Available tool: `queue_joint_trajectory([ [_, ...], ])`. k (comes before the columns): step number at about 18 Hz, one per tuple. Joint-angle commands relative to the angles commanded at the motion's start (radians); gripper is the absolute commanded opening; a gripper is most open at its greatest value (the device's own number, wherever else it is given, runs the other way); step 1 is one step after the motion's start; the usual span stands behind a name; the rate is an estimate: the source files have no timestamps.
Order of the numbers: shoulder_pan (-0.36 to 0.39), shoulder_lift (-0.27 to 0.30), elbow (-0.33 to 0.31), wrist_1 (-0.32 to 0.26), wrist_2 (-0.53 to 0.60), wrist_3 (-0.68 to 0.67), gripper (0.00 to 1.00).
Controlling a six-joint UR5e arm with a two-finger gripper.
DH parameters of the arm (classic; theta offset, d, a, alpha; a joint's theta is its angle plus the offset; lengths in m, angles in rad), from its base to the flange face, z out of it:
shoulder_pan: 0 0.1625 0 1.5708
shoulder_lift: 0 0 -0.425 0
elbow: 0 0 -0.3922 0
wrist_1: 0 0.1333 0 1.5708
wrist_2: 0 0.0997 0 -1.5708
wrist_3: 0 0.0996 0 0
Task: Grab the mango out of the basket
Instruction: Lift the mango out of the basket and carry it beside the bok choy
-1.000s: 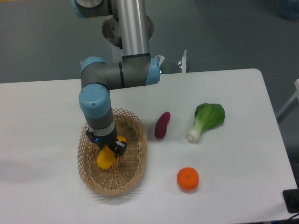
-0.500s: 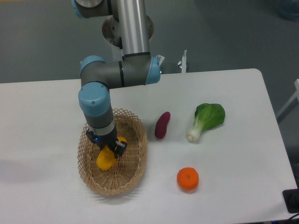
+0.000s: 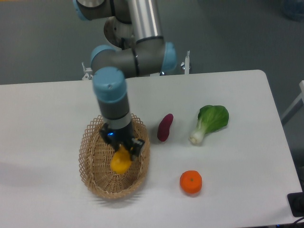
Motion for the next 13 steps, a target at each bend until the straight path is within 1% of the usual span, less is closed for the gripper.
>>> queue_joint_trajectory([
  [1, 0.023, 0.003, 0.009, -0.002, -0.011, 0.022, 0.49],
  [2, 0.048, 0.015, 0.023, -0.017, -0.028, 0.035, 0.50],
  [4, 0.101, 0.028, 0.055, -0.081, -0.054, 0.084, 0.50],
  [7, 0.178, 0.031, 0.121, -0.188, -0.066, 0.216, 0.50],
  [9, 0.238, 0.034, 0.158, -0.248, -0.089, 0.282, 0.50],
  [11, 0.288, 0.034, 0.179, -0.282, -0.097, 0.363, 0.50],
  [13, 0.334, 0.034, 0.187, -0.298, -0.097, 0.446, 0.50],
])
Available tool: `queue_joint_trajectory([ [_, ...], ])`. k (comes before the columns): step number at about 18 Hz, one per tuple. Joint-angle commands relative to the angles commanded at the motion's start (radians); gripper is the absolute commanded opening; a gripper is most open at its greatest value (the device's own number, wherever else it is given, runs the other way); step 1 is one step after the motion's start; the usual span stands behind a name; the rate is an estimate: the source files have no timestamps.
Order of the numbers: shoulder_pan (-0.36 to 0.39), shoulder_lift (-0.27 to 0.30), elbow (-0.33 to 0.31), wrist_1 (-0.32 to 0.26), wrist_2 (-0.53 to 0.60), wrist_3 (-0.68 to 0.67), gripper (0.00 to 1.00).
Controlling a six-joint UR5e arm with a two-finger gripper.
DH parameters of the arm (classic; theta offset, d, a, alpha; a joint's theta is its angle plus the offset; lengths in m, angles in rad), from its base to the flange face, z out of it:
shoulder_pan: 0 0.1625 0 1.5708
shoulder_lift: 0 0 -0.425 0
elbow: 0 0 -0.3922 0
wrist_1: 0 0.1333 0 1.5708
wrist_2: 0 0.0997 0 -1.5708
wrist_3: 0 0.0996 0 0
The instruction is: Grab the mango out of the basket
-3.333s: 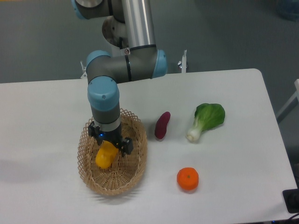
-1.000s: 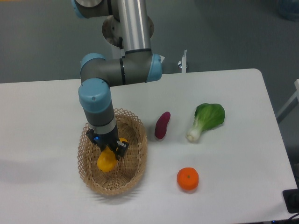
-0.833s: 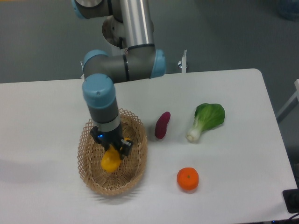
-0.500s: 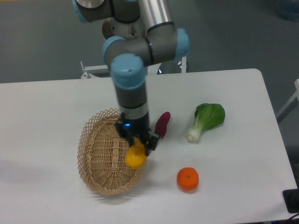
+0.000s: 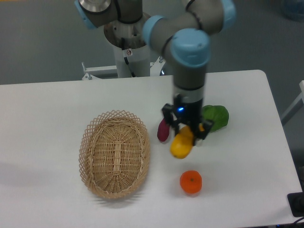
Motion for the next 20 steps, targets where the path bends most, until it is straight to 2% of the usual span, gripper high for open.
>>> queue_joint_trajectory([
  [6, 0.069, -0.018, 0.012, 0.000, 0.000, 0.144, 0.50],
  [10, 0.074, -0.037, 0.028, 0.000, 0.000, 0.148, 0.50],
  [20, 0.074, -0.037, 0.025, -0.002, -0.002, 0.148, 0.50],
])
